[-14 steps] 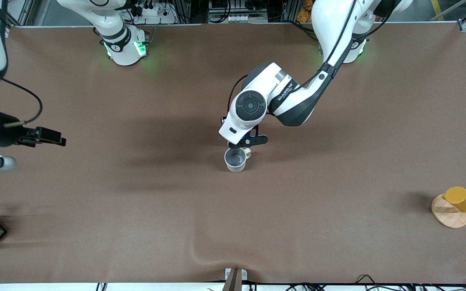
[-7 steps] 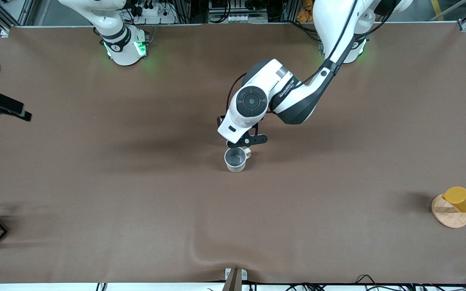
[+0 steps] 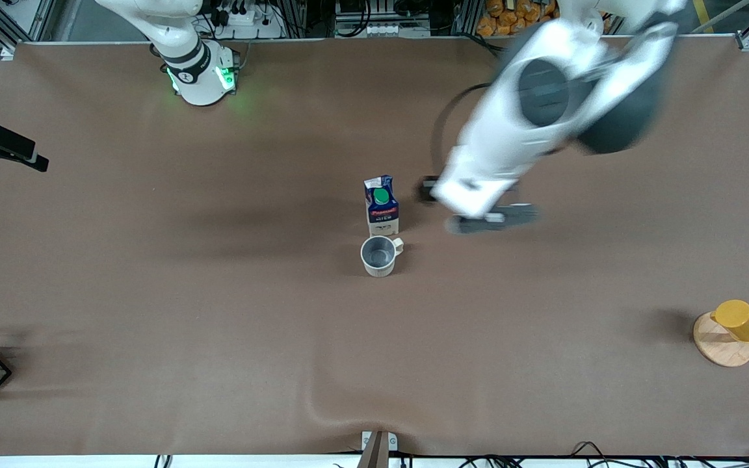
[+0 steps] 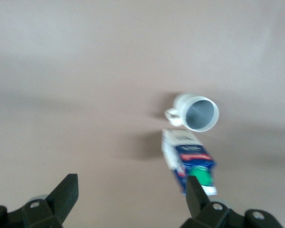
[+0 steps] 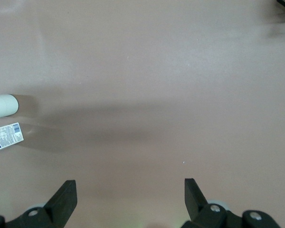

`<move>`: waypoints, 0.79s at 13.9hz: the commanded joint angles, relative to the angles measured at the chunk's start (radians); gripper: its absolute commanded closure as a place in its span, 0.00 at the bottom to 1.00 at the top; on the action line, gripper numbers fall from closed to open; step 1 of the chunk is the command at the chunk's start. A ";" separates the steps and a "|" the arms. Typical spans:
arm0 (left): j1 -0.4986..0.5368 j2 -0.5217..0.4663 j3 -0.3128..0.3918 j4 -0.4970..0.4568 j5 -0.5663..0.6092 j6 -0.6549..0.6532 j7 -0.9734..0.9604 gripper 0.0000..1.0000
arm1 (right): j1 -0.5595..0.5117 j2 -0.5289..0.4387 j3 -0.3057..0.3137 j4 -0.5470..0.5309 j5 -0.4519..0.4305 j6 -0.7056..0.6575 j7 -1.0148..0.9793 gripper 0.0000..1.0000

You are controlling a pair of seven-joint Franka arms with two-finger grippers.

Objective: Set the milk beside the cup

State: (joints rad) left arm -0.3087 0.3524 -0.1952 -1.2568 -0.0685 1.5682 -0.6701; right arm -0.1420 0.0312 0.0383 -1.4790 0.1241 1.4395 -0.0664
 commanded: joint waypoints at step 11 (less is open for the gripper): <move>0.371 -0.213 -0.015 -0.110 0.047 -0.131 0.245 0.00 | 0.102 -0.034 -0.086 -0.029 -0.023 0.010 -0.007 0.00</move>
State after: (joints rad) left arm 0.0075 0.1892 -0.1947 -1.3266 -0.0425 1.4643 -0.4833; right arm -0.0540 0.0227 -0.0358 -1.4797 0.1151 1.4395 -0.0665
